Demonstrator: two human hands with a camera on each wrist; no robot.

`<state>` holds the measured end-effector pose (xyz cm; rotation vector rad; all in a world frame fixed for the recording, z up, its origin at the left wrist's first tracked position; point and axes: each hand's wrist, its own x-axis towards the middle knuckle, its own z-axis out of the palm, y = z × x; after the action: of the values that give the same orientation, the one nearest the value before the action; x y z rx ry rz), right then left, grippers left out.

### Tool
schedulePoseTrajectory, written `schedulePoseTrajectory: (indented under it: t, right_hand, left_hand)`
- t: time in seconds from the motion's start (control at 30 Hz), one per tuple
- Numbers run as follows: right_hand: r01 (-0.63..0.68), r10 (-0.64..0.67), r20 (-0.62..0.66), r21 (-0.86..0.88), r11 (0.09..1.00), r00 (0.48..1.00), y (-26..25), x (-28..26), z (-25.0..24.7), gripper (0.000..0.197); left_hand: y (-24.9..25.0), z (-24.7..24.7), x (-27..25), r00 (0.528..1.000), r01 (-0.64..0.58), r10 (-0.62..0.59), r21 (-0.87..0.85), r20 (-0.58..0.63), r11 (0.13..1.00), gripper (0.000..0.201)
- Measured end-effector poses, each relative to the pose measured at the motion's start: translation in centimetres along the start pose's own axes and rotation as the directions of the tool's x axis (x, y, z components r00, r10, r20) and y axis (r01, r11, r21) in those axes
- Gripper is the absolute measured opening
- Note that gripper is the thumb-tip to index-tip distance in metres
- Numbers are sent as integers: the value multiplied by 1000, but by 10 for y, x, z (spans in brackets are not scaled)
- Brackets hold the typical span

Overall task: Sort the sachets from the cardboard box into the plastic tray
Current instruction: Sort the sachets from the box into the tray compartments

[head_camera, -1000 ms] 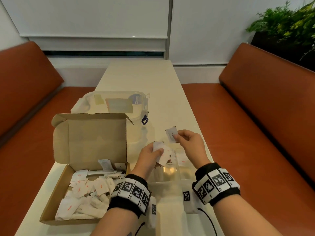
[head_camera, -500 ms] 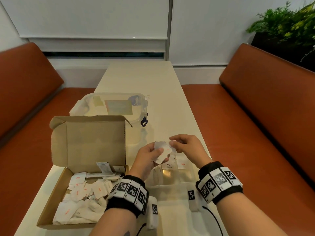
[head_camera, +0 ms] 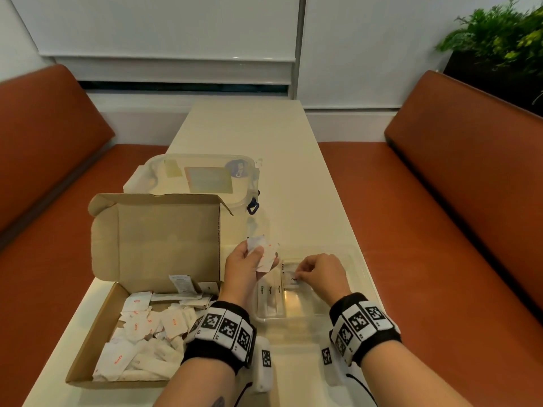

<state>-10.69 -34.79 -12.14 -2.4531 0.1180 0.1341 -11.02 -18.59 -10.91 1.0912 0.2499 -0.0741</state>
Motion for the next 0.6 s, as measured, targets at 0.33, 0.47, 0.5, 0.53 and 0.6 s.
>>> schedulePoseTrajectory:
  t: [0.33, 0.47, 0.5, 0.53, 0.6]
  right_hand:
    - [154, -171, -48, -252, 955, 984, 3, -4, 10, 13]
    - [225, -236, 0, -310, 924, 972, 7, -9, 11, 11]
    - [228, -240, 1, -317, 921, 971, 7, -10, 11, 9]
    - [232, -244, 2, -324, 917, 970, 8, -10, 11, 10]
    - [242, -253, 10, -326, 914, 967, 6, -9, 12, 14]
  left_hand:
    - [0, 3, -3, 1000, -6, 6, 38, 4, 999, 19]
    - [-1, 0, -2, 1000, 1, -1, 38, -4, 999, 19]
    - [-2, -1, -2, 1000, 5, -4, 47, -7, 999, 19]
    - [-4, -1, -2, 1000, 9, -8, 58, -11, 998, 19]
    - [-6, -3, -2, 1000, 18, -17, 79, -16, 997, 19]
